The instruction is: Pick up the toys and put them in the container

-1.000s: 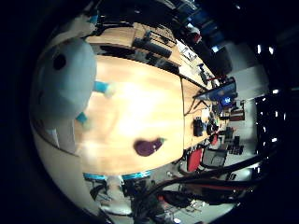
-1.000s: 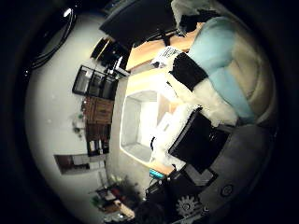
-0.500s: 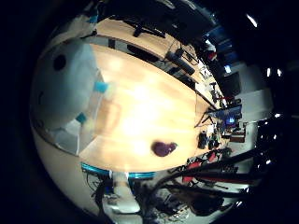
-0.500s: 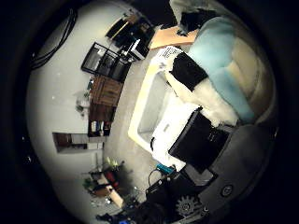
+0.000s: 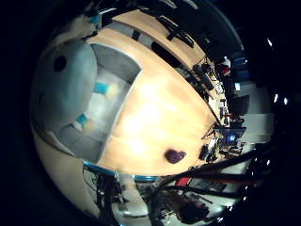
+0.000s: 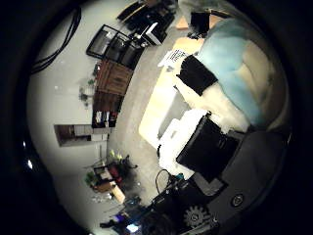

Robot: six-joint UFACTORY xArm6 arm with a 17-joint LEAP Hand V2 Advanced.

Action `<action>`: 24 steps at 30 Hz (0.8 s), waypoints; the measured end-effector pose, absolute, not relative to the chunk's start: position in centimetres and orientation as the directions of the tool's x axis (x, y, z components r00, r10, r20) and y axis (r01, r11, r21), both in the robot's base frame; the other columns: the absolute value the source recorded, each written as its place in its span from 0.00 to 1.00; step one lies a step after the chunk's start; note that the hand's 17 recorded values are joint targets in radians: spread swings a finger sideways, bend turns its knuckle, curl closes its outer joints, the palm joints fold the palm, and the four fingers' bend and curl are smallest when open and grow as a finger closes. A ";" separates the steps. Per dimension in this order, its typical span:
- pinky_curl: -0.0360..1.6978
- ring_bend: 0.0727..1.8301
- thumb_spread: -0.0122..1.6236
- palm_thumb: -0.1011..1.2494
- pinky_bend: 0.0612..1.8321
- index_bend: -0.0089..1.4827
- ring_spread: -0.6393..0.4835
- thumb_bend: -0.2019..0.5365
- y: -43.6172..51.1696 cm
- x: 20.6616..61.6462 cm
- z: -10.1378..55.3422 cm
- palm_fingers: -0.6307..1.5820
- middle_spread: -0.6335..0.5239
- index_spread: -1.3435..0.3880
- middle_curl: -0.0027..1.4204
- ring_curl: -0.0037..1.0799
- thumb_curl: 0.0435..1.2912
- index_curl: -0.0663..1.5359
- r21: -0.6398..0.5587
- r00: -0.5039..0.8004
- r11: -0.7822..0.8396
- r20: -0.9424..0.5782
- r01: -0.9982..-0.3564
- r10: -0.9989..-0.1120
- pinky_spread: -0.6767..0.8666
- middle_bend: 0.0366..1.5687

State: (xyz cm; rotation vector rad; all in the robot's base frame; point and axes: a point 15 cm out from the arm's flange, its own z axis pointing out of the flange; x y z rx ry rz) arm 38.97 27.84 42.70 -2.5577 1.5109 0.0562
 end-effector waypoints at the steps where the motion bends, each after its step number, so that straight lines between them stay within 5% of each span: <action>1: 0.31 0.58 0.82 0.65 0.55 0.13 0.28 0.26 27.8 39.2 42.6 0.77 0.23 0.41 0.61 0.56 0.21 0.59 -0.126 0.485 -0.472 -0.118 -0.873 -0.866 0.09 0.43; 24: 0.33 0.57 0.81 0.65 0.56 0.11 0.27 0.25 26.4 40.4 42.3 0.74 0.22 0.41 0.61 0.56 0.21 0.58 -0.097 0.460 -0.452 -0.093 -0.887 -0.883 0.09 0.41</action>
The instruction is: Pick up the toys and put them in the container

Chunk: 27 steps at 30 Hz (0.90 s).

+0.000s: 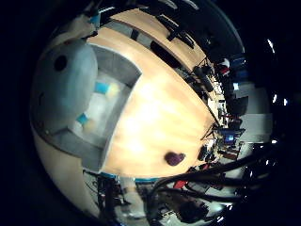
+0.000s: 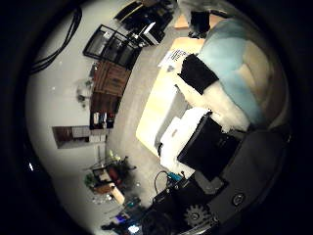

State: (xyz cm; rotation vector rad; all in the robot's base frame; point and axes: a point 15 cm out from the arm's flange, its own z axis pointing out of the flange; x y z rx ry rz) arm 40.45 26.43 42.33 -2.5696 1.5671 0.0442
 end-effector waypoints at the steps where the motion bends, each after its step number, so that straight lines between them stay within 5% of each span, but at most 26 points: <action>1: 0.33 0.57 0.81 0.65 0.57 0.11 0.27 0.25 26.4 40.3 42.4 0.74 0.22 0.41 0.61 0.56 0.21 0.57 -0.097 0.460 -0.452 -0.093 -0.887 -0.883 0.09 0.41; 7: 0.34 0.57 0.79 0.61 0.59 0.10 0.27 0.24 26.3 40.4 42.3 0.69 0.22 0.42 0.60 0.56 0.21 0.54 -0.096 0.465 -0.457 -0.091 -0.884 -0.881 0.09 0.38; 15: 0.33 0.51 0.71 0.43 0.55 0.12 0.29 0.19 26.1 40.0 42.1 0.47 0.23 0.43 0.54 0.52 0.17 0.47 -0.074 0.470 -0.464 -0.089 -0.883 -0.878 0.18 0.27; 21: 0.30 0.35 0.61 0.23 0.44 0.16 0.38 0.19 26.0 39.7 41.9 0.32 0.29 0.45 0.46 0.42 0.15 0.42 -0.060 0.478 -0.475 -0.089 -0.878 -0.874 0.43 0.19; 27: 0.24 0.26 0.56 0.17 0.36 0.15 0.46 0.21 26.0 39.8 41.9 0.32 0.32 0.47 0.40 0.34 0.16 0.38 -0.062 0.487 -0.483 -0.089 -0.873 -0.869 0.60 0.16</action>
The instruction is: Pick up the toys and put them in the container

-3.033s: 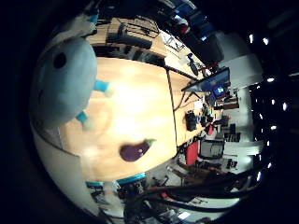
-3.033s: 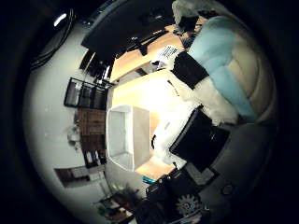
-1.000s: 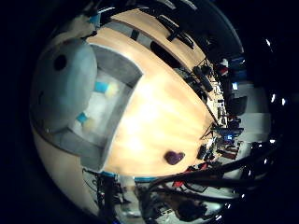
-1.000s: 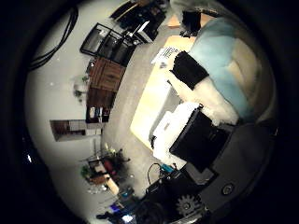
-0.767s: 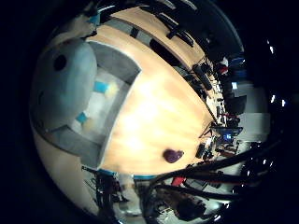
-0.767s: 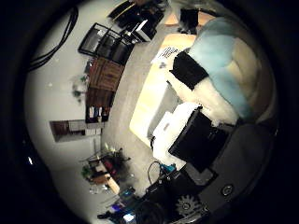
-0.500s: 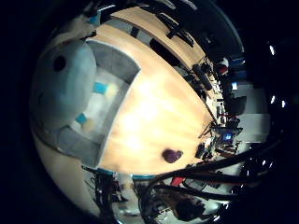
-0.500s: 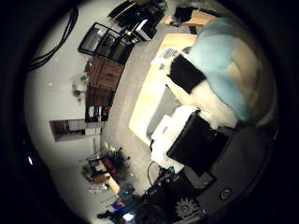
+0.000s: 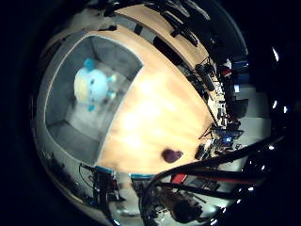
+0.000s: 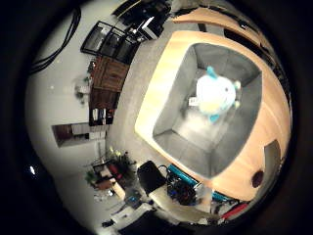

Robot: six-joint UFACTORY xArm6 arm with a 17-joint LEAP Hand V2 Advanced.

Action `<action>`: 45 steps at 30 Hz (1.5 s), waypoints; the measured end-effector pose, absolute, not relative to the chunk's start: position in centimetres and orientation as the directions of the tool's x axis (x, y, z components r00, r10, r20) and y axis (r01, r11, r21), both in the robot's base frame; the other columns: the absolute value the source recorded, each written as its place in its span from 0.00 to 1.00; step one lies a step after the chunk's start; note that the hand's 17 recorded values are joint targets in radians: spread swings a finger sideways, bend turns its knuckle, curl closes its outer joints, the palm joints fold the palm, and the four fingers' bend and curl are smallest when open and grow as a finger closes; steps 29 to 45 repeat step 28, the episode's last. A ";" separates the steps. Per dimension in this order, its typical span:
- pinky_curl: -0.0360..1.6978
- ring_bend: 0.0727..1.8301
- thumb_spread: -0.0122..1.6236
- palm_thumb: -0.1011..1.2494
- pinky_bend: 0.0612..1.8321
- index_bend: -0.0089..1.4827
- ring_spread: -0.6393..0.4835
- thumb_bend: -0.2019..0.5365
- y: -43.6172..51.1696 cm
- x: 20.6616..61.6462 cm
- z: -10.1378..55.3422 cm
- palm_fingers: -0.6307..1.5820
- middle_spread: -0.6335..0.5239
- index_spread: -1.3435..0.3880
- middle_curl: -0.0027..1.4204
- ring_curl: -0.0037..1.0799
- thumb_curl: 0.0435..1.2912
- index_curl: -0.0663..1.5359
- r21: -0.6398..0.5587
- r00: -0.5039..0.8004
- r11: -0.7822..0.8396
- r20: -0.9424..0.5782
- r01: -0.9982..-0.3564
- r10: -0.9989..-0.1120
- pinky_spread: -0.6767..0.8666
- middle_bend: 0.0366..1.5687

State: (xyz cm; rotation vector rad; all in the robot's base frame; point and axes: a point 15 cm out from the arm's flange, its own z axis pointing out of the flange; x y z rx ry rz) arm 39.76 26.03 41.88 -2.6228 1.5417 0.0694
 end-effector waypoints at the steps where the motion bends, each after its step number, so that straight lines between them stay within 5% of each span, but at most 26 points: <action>1: 0.24 0.25 0.56 0.16 0.34 0.15 0.47 0.22 26.0 39.8 41.9 0.33 0.33 0.47 0.39 0.33 0.17 0.37 -0.062 0.487 -0.483 -0.089 -0.873 -0.869 0.61 0.16; 45: 0.18 0.20 0.55 0.17 0.24 0.12 0.47 0.23 25.7 39.8 42.0 0.40 0.34 0.49 0.29 0.26 0.20 0.26 -0.062 0.483 -0.479 -0.087 -0.875 -0.871 0.68 0.11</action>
